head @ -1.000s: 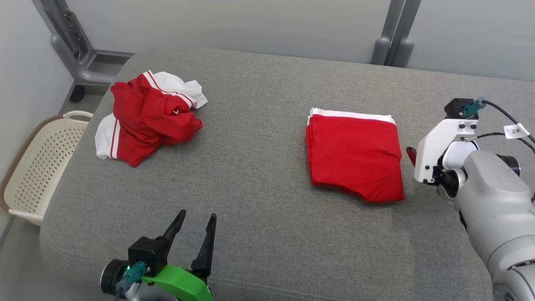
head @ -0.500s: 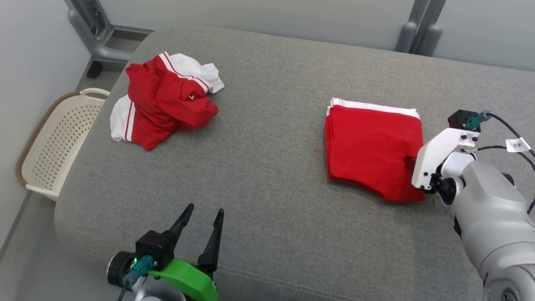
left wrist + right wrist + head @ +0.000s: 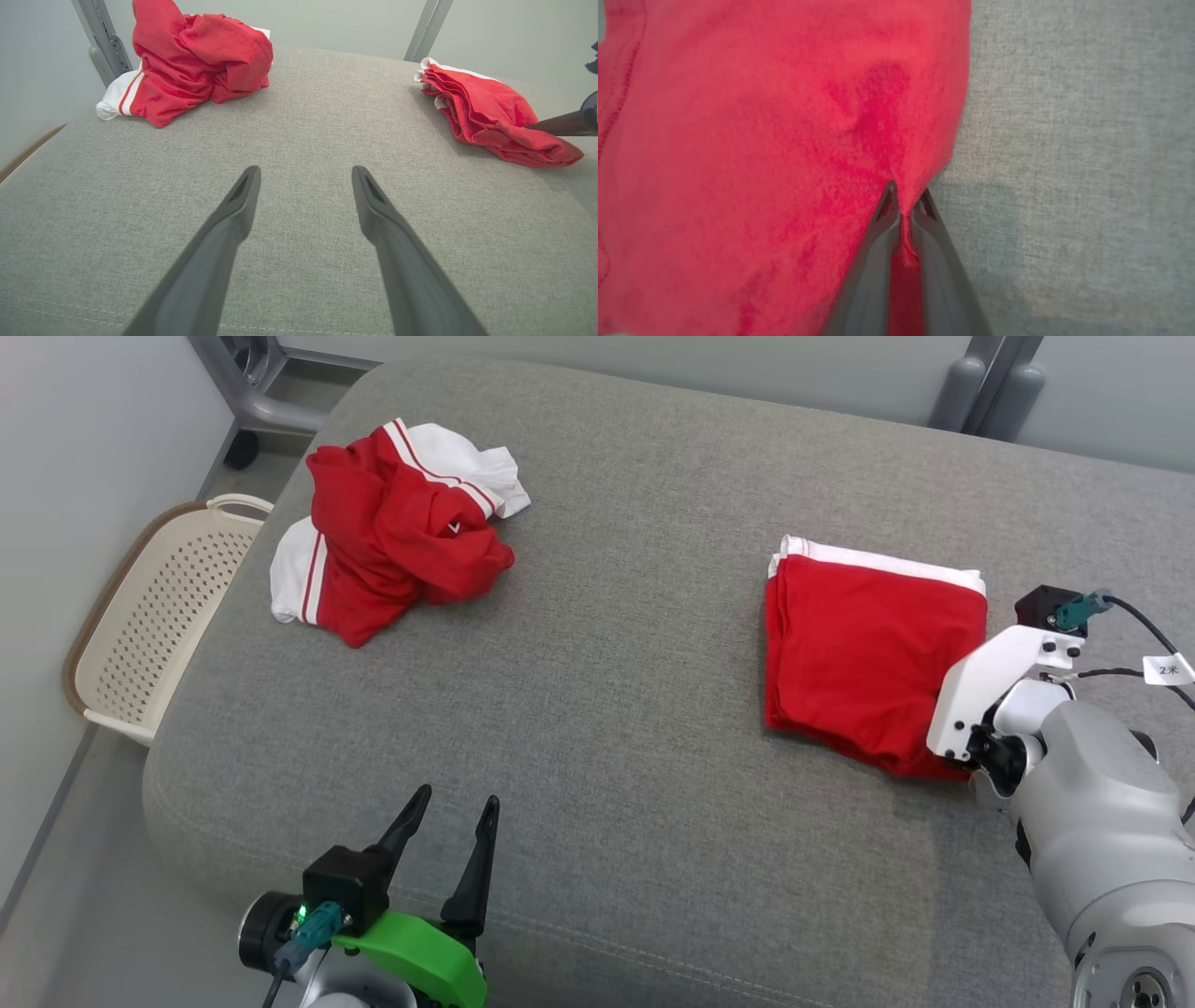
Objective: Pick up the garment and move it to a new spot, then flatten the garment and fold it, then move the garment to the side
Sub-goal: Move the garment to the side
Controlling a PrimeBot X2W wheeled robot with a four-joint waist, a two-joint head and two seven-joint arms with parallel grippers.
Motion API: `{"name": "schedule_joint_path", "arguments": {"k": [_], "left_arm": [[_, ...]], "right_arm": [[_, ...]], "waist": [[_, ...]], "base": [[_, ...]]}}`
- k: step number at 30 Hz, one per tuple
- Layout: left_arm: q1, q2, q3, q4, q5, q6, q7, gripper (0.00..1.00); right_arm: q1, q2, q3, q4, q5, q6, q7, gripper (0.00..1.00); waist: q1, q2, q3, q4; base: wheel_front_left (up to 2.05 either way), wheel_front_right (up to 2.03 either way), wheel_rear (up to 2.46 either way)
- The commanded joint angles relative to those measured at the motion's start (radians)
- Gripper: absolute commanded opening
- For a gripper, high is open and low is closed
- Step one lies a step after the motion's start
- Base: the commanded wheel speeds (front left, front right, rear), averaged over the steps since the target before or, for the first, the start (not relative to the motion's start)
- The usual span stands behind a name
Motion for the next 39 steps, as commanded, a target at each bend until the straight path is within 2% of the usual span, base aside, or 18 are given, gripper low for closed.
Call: {"name": "schedule_joint_path", "arguments": {"k": [1, 8, 17, 18, 23, 30, 35, 39], "left_arm": [[-0.016, 0.005, 0.002, -0.001, 0.002, 0.004, -0.003, 1.0], [-0.019, 0.011, -0.008, -0.008, 0.005, 0.005, 0.002, 1.0], [-0.03, 0.01, -0.022, -0.05, 0.013, 0.01, 0.004, 1.0], [-0.03, 0.01, -0.022, -0.05, 0.013, 0.01, 0.004, 1.0], [-0.054, 0.012, -0.033, -0.088, 0.027, 0.006, 0.0, 1.0], [-0.09, 0.027, -0.052, -0.14, 0.053, 0.005, 0.019, 1.0], [-0.118, 0.041, -0.067, -0.175, 0.072, 0.0, 0.045, 1.0], [-0.138, 0.047, -0.088, -0.203, 0.086, -0.009, 0.067, 1.0]], "right_arm": [[0.013, -0.004, -0.01, 0.0, -0.021, -0.002, -0.003, 0.0], [-0.004, 0.003, -0.04, -0.051, -0.122, -0.002, 0.012, 0.0], [-0.028, -0.012, 0.028, -0.075, -0.193, -0.002, 0.025, 0.0], [-0.028, -0.012, 0.028, -0.075, -0.193, -0.002, 0.025, 0.0], [-0.052, -0.042, 0.088, -0.085, -0.183, -0.002, -0.018, 0.0], [-0.088, -0.078, 0.166, -0.073, -0.161, -0.002, -0.065, 0.0], [-0.119, -0.118, 0.213, -0.066, -0.144, -0.002, -0.09, 0.0], [-0.152, -0.169, 0.254, -0.069, -0.132, -0.002, -0.115, 0.0]], "waist": [[0.0, 0.0, -0.002, -0.007], [0.0, 0.0, -0.019, -0.067], [0.0, 0.0, 0.0, -0.196], [0.0, 0.0, 0.0, -0.196], [0.0, 0.0, 0.041, -0.298], [0.0, 0.0, 0.093, -0.402], [0.0, 0.0, 0.133, -0.447], [0.0, 0.0, 0.172, -0.456]], "base": [[0.0, 0.0, 0.0], [0.0, 0.0, 0.0], [0.0, 0.0, 0.0], [0.0, 0.0, 0.0], [0.0, 0.0, 0.0], [0.0, 0.0, 0.0], [0.0, 0.0, 0.0], [0.0, 0.0, 0.0]]}}
